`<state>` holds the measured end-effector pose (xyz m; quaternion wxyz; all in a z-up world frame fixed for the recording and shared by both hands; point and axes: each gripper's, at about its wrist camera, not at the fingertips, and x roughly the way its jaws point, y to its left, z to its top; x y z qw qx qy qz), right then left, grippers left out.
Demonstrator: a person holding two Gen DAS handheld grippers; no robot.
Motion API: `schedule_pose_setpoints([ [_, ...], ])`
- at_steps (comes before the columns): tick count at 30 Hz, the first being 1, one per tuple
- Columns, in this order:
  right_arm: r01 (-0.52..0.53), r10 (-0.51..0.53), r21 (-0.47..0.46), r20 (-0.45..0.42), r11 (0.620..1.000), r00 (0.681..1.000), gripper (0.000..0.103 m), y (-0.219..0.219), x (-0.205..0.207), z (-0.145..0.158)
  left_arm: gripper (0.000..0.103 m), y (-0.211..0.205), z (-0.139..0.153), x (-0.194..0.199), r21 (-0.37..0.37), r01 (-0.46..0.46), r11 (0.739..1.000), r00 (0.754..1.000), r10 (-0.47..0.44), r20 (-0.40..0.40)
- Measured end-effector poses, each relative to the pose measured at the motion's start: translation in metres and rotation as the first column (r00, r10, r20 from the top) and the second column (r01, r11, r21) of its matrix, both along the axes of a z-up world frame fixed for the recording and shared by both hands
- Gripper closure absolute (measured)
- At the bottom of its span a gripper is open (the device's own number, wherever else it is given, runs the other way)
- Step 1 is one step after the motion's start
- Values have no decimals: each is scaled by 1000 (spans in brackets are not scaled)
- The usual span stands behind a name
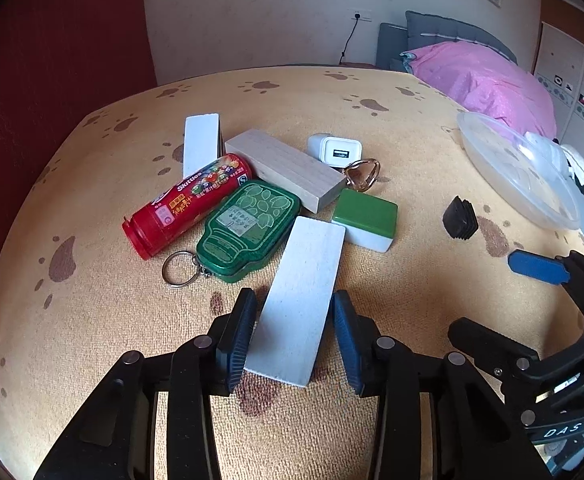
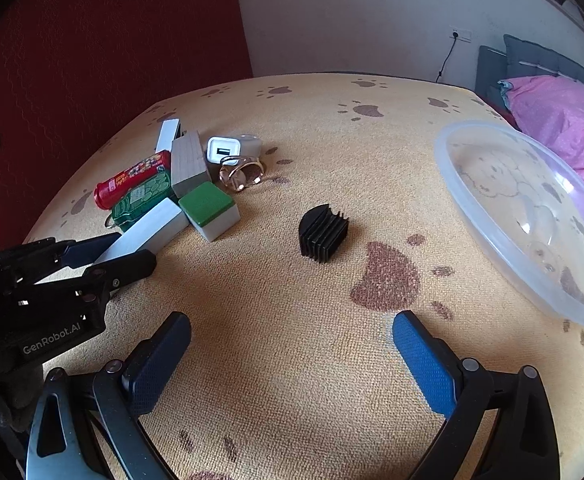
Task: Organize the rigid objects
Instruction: 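Lift the white block with the left gripper while the right grasps the black heatsink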
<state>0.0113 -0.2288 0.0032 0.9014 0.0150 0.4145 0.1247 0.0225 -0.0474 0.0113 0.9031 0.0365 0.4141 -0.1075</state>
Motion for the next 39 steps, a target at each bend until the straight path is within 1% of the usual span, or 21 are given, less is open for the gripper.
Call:
schedule_pose_setpoints([
  [2, 19, -19, 30, -6, 999, 1000, 3, -7, 2, 1, 59, 0, 0, 1, -11, 2, 1000, 1000, -2, -1],
  [4, 38, -37, 29, -5, 999, 999, 9, -11, 4, 2, 59, 2, 0, 2, -23, 4, 1000, 1000, -4, -1],
  [6, 57, -57, 16, -4, 998, 998, 19, -13, 8, 3, 59, 3, 0, 2, -37, 3, 999, 1000, -3, -1],
  [7, 66, -66, 15, -5, 998, 998, 22, -15, 11, 4, 59, 4, 0, 2, -45, 3, 999, 1000, -3, -1],
  [10, 81, -80, 27, -9, 996, 997, 27, -18, 17, 6, 60, 9, 0, 1, -71, 0, 997, 1000, 0, -2],
  [14, 73, -73, 29, 6, 997, 997, 32, -13, 23, 11, 61, 11, 0, 1, -88, -4, 996, 1000, 4, -3],
  [17, 62, -63, 21, 6, 998, 998, 42, -6, 33, 10, 61, 11, 0, 0, -91, -4, 996, 1000, 4, -3],
  [19, 63, -63, 14, 2, 998, 998, 52, -4, 39, 7, 61, 11, 0, 0, -92, -4, 996, 1000, 4, -4],
  [20, 67, -67, 8, 3, 998, 998, 54, -4, 41, 6, 61, 11, -1, 1, -93, -4, 996, 1000, 4, -4],
  [22, 76, -76, -5, 17, 997, 997, 61, -4, 42, 6, 61, 12, -1, 1, -95, -4, 995, 1000, 3, -5],
  [25, 86, -86, -6, 26, 996, 996, 68, -7, 41, 5, 61, 12, -1, 1, -95, -4, 996, 1000, 3, -5],
  [28, 82, -82, 12, 29, 997, 996, 73, -8, 39, 6, 61, 12, 0, 0, -91, -4, 996, 1000, 4, -4],
  [33, 61, -63, 33, 48, 998, 997, 73, -7, 33, 10, 61, 10, -1, 1, -77, -6, 997, 1000, 6, -1],
  [34, 58, -60, 37, 54, 998, 997, 73, -7, 32, 12, 63, 10, -1, 0, -72, -11, 997, 1000, 11, 0],
  [39, 61, -66, 67, 72, 996, 995, 73, -15, 25, 19, 65, 4, 0, -2, -51, -43, 998, 999, 43, 6],
])
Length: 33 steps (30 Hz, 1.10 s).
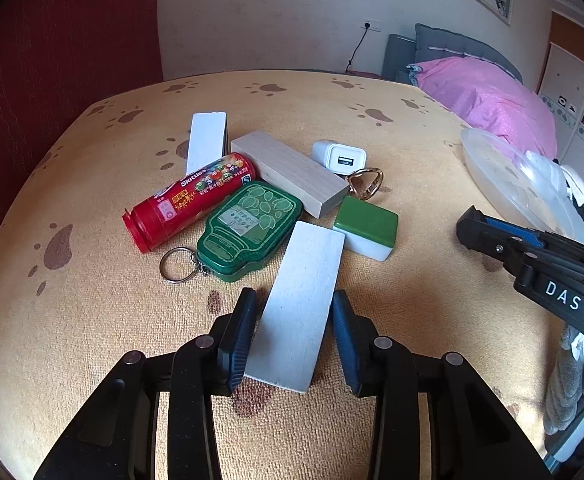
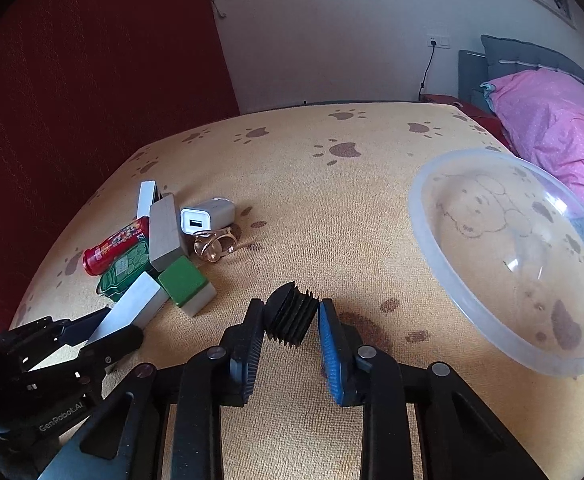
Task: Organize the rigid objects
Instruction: 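Lift the white block with the left gripper while the right grasps the black heatsink, then carry the heatsink into the clear bowl with the right gripper while the left carries the block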
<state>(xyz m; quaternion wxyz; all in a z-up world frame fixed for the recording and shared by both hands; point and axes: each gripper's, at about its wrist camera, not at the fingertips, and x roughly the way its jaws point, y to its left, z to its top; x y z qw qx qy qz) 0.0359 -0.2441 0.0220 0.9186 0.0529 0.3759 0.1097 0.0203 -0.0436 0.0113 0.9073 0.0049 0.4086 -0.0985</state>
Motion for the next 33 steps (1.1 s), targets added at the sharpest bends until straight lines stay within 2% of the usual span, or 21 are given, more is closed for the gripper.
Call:
schedule_pose_setpoints([
  [6, 24, -25, 28, 21, 999, 999, 73, -18, -9, 8, 68, -14, 1, -10, 61, -37, 997, 999, 34, 37],
  [10, 47, -49, 40, 38, 998, 998, 73, -31, -14, 13, 72, -18, 5, -13, 34, -35, 999, 999, 34, 35],
  [26, 190, -191, 16, 86, 982, 978, 73, -88, -12, 26, 72, -53, 13, -25, 91, 7, 996, 998, -13, 67],
  [33, 266, -264, -13, 90, 964, 960, 72, -111, -5, 19, 72, -63, 13, -25, 105, 18, 994, 997, -25, 68],
])
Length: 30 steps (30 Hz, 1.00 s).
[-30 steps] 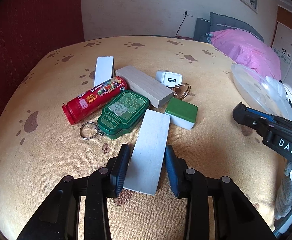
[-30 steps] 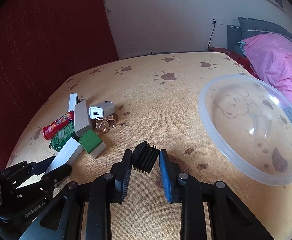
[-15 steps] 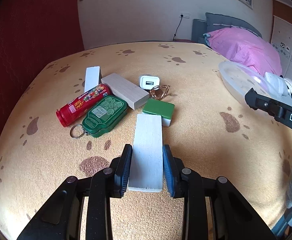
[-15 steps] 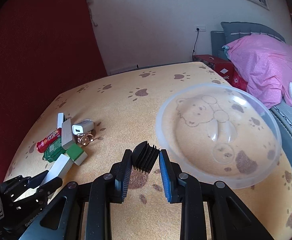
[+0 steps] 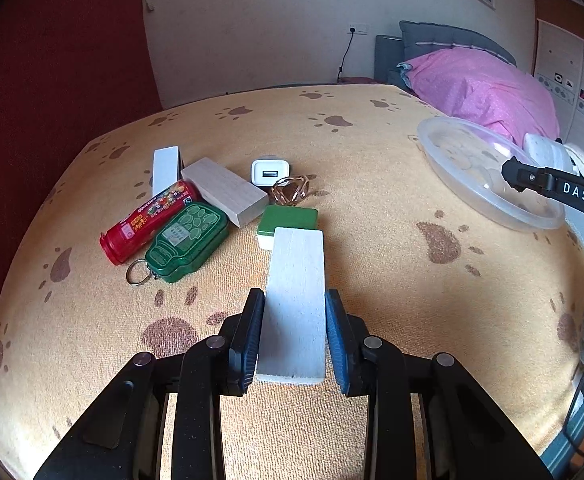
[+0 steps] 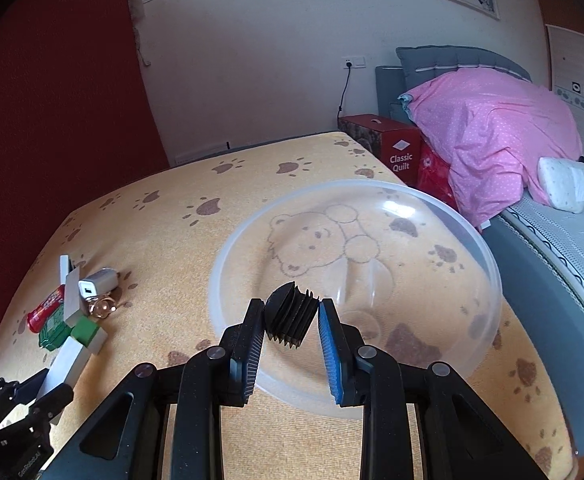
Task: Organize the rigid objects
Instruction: 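Carry the heatsink into the clear bowl with the right gripper while the left carries the block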
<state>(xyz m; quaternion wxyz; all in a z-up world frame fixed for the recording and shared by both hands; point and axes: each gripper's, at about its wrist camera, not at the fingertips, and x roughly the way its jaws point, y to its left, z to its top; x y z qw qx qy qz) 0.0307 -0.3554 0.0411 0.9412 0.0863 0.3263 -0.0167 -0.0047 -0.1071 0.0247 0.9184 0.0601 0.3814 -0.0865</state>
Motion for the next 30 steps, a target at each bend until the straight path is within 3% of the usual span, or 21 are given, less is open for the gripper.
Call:
schedule_pose_setpoints([
  [2, 21, -21, -2, -5, 1000, 1000, 66, -6, 1, -4, 72, -3, 0, 0, 5, 4, 1000, 1000, -4, -1],
  [4, 40, -40, 5, -6, 999, 999, 51, -13, 1, -7, 72, -6, 0, 1, 11, 8, 1000, 1000, -8, 0],
  [21, 87, -88, 9, 60, 996, 994, 51, -25, -6, -10, 73, -25, 9, 10, -10, 47, 999, 999, -47, -3],
  [30, 104, -105, 25, 27, 994, 994, 46, -31, -3, -15, 73, -47, 20, 19, -20, 86, 996, 996, -86, 5],
])
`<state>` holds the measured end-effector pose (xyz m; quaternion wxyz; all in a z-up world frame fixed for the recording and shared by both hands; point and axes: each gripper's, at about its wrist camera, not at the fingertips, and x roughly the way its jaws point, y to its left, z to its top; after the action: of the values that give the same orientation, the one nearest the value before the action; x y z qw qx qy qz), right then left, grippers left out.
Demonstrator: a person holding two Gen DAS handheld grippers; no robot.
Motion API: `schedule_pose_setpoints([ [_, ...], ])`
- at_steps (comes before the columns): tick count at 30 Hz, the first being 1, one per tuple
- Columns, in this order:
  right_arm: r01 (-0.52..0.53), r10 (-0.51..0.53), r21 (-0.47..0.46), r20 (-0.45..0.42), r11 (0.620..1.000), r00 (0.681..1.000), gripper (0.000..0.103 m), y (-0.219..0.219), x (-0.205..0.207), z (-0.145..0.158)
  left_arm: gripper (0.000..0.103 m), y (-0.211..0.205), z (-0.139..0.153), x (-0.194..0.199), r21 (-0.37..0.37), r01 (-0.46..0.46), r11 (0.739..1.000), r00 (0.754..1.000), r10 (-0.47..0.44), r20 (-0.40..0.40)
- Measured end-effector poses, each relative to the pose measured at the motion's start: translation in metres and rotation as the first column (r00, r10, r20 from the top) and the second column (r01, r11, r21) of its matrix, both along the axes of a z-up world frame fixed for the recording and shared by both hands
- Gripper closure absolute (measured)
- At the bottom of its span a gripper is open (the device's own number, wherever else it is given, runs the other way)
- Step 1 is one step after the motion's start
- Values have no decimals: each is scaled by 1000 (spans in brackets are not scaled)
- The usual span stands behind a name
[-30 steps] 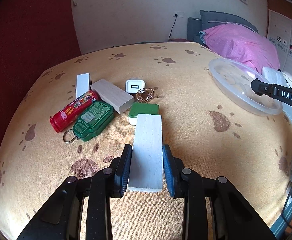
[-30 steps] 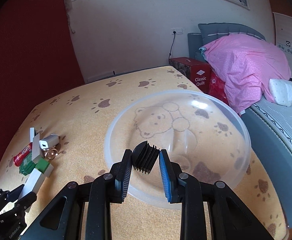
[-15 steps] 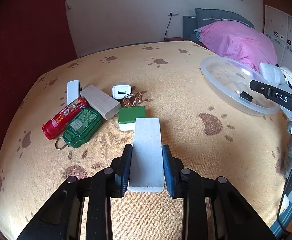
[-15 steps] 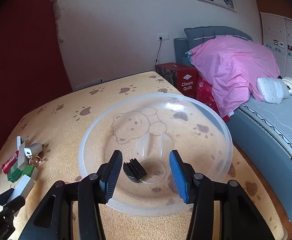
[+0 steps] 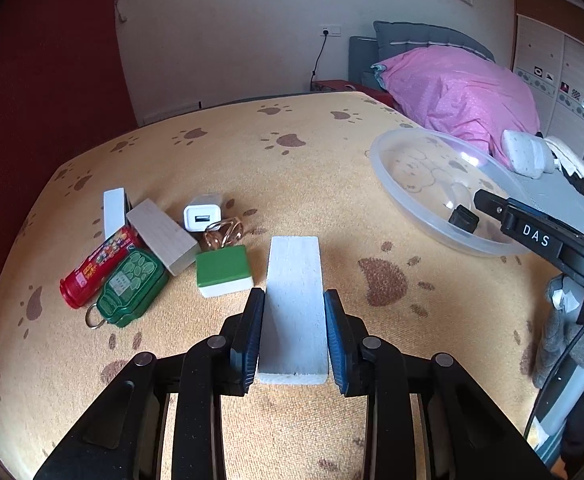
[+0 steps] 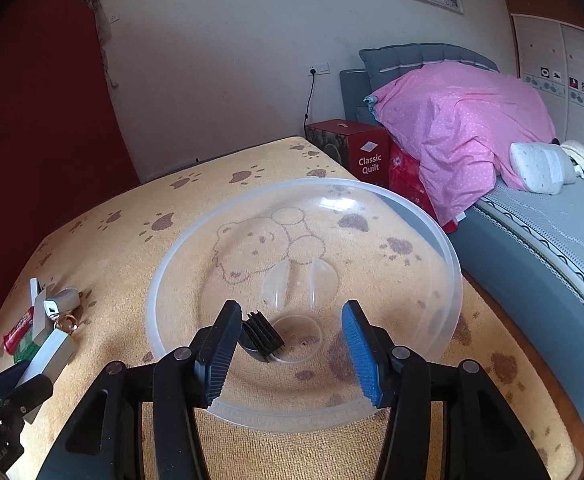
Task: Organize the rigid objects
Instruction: 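Carry the heatsink into the clear bowl with the right gripper while the left carries the block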
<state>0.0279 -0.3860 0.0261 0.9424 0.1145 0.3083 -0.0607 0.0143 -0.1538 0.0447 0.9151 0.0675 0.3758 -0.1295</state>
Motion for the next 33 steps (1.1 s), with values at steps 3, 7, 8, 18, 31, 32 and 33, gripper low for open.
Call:
schedule_pose_setpoints([
  [3, 4, -4, -2, -7, 1000, 1000, 46, 0, 0, -1, 73, -12, 6, 5, -7, 25, 1000, 1000, -25, 5],
  [7, 16, -16, 3, -15, 1000, 1000, 46, -2, 1, -2, 73, -29, 14, 15, -12, 55, 998, 998, -54, 26],
  [8, 22, -22, 6, -18, 1000, 1000, 46, -3, 1, -3, 73, -34, 17, 17, -13, 63, 998, 998, -62, 32],
  [18, 60, -59, 26, -18, 998, 998, 46, -9, 1, -4, 73, -74, 33, 42, -48, 141, 989, 989, -138, 59],
  [31, 78, -78, 57, -5, 995, 997, 46, -15, 1, -5, 73, -106, 28, 64, -50, 178, 983, 983, -176, 46],
  [32, 79, -79, 59, -4, 995, 997, 46, -15, 0, -5, 73, -107, 28, 65, -50, 178, 983, 983, -175, 46],
  [33, 79, -79, 60, -4, 995, 997, 46, -15, 0, -5, 73, -109, 28, 66, -49, 177, 983, 984, -175, 45],
])
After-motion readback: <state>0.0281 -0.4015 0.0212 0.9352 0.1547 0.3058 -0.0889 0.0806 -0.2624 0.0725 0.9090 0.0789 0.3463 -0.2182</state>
